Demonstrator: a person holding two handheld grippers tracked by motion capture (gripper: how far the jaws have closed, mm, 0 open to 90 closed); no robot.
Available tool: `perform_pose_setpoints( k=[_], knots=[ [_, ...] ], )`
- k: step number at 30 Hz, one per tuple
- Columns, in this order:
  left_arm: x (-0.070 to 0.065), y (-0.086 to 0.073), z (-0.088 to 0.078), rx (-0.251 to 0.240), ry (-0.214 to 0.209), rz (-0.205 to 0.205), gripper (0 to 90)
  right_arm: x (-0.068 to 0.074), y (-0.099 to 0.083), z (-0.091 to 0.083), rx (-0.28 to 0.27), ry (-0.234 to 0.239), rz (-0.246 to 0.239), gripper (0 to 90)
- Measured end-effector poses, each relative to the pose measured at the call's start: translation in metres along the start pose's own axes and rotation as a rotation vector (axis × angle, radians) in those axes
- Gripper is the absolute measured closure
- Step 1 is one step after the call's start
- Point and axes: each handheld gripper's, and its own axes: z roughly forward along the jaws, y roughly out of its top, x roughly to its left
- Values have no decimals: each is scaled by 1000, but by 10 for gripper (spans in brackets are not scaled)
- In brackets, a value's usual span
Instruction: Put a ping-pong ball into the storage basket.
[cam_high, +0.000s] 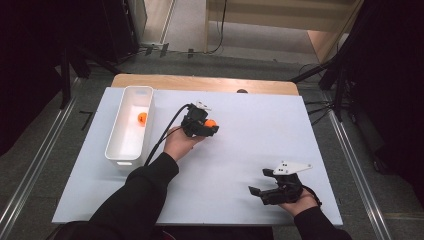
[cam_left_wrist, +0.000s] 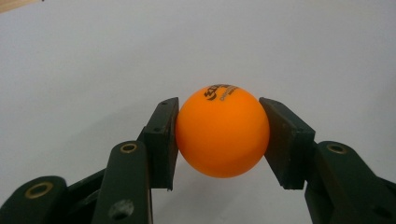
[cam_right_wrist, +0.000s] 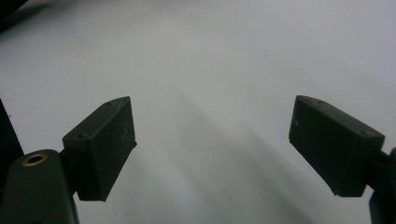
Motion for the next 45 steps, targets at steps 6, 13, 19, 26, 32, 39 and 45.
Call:
perform_pose_setpoints(
  k=[6,13,19,26,32,39,45],
  knots=[
    [-4,2,-12,5,-32,11,507,0,0,0,-2,-1,-1,132],
    [-8,2,-25,27,-73,37,507,0,0,-1,-3,-2,2,131],
    [-7,3,-34,26,-99,23,507,-1,0,-2,-3,-6,9,131],
    [-8,4,-41,28,-106,35,507,-1,0,-2,-3,-3,5,132],
    [-7,7,-47,37,-125,35,507,-1,0,-1,-7,-1,0,131],
    [-6,9,-55,46,-140,41,506,-1,0,-2,-7,2,2,131],
    [-6,11,-61,53,-141,53,506,-1,0,-2,-7,-1,2,131]
  ],
)
